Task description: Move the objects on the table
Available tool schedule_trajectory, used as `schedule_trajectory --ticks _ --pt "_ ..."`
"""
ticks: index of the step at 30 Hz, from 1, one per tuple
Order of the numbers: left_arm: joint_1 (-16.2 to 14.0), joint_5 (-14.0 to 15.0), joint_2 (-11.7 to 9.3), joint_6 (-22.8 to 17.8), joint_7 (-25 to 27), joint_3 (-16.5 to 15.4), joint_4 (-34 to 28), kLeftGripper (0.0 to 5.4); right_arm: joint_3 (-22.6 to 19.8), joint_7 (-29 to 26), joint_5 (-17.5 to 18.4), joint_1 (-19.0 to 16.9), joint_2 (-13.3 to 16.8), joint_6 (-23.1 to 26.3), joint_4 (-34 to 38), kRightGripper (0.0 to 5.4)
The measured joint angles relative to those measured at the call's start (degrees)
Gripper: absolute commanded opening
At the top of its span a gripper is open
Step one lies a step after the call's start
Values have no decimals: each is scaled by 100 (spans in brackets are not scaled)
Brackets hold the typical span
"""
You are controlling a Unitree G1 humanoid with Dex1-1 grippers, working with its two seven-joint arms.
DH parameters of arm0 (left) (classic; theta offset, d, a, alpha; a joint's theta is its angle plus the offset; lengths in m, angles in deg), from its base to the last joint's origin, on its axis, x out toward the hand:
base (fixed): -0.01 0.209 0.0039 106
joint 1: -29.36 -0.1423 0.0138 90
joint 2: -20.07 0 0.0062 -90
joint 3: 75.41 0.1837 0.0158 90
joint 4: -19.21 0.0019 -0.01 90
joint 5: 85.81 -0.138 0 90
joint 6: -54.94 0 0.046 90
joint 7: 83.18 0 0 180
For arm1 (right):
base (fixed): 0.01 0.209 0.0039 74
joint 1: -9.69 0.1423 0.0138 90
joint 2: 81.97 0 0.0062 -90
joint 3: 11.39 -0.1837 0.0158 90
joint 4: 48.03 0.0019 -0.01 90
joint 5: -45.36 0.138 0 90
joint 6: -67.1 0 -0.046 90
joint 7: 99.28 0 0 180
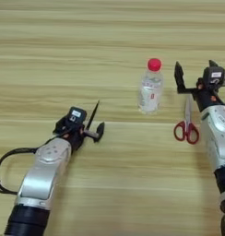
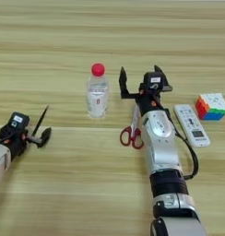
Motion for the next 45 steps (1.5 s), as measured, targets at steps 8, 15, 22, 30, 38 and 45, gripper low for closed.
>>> schedule_trajectory --ticks 8,15,22,30,38,45 --pt "185 -9 -10 453 -38 24 496 540 9 15 -5 -4 -13 7 27 538" --pt "203 -8 -13 485 -40 22 553 540 12 25 -7 -4 -30 7 27 538" --pt "205 -7 -13 485 -43 20 560 540 11 30 -7 -4 -35 7 27 538" --pt "214 0 -12 520 -33 22 606 487 5 85 -6 -4 -38 8 27 540" --pt "222 6 -6 530 -34 1 646 424 -16 109 -4 -4 -33 16 27 540" --pt "225 6 -5 551 -35 -7 667 374 -26 115 -4 -4 -32 29 26 540"
